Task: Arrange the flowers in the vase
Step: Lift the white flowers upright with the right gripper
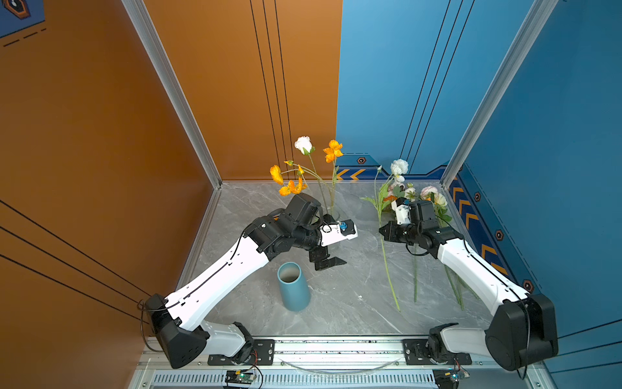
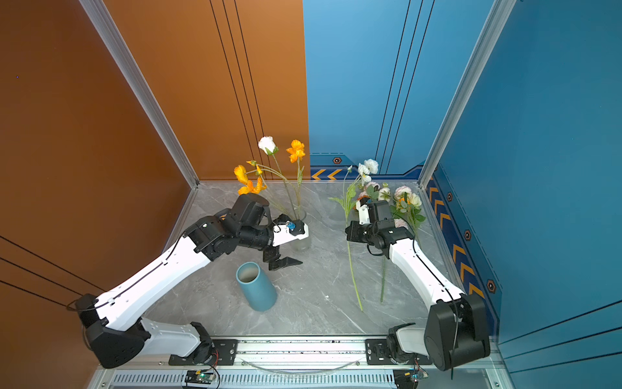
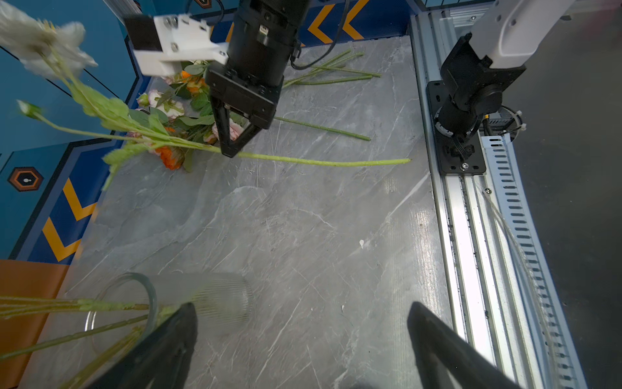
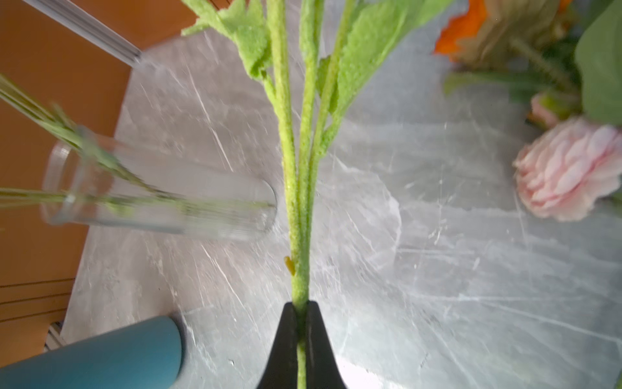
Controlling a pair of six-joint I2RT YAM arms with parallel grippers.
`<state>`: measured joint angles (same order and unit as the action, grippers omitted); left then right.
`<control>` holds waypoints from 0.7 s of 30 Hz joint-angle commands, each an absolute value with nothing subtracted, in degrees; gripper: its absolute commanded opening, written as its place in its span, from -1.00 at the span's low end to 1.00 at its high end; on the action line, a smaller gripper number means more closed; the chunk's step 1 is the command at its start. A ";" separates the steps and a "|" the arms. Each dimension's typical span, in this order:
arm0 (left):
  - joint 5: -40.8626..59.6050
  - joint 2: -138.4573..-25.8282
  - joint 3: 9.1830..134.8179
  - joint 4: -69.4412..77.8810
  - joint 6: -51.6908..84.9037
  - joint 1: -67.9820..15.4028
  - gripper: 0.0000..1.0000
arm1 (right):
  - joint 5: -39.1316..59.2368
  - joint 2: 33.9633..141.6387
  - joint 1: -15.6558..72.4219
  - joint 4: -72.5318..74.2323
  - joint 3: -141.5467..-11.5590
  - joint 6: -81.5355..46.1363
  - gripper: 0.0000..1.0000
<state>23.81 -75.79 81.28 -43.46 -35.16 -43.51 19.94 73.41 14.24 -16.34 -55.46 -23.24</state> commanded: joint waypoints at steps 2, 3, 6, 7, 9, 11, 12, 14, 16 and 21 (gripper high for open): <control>23.90 -71.90 78.64 -37.93 -34.69 -43.01 0.96 | 9.71 68.95 17.92 3.56 -53.47 -28.63 -1.00; 24.15 -71.57 78.26 -37.30 -34.32 -42.58 0.96 | 5.51 68.13 19.44 6.30 -53.27 -28.23 -1.00; 22.98 -71.26 77.83 -36.22 -33.77 -41.69 0.96 | -4.28 66.64 23.85 16.27 -52.19 -26.59 -1.00; 22.03 -71.12 77.46 -35.29 -33.37 -41.62 0.96 | -7.30 66.53 25.17 19.63 -52.23 -25.93 -1.00; 21.18 -70.31 76.13 -33.08 -32.83 -41.32 0.96 | -10.58 66.83 26.72 24.48 -53.04 -25.45 -1.00; 21.24 -69.64 74.88 -31.29 -32.61 -41.06 0.96 | -12.22 67.49 27.49 27.48 -55.13 -26.25 -1.00; 21.14 -69.65 74.65 -31.04 -32.69 -40.97 0.96 | -12.82 67.94 27.97 29.28 -56.14 -26.23 -1.00; 21.00 -69.70 74.66 -30.98 -32.58 -40.89 0.96 | -14.82 68.75 29.41 33.44 -57.52 -25.50 -1.00; 20.75 -69.62 74.24 -30.41 -32.52 -40.76 0.96 | -17.02 69.63 30.61 36.91 -58.75 -24.92 -1.00; 21.70 -70.56 74.02 -29.53 -31.59 -39.91 0.96 | -19.46 71.74 32.22 41.83 -61.26 -24.52 -1.00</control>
<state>21.47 -70.61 74.43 -31.07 -32.91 -40.69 -15.25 70.52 31.59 34.81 -59.24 -25.54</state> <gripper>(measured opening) 0.978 0.049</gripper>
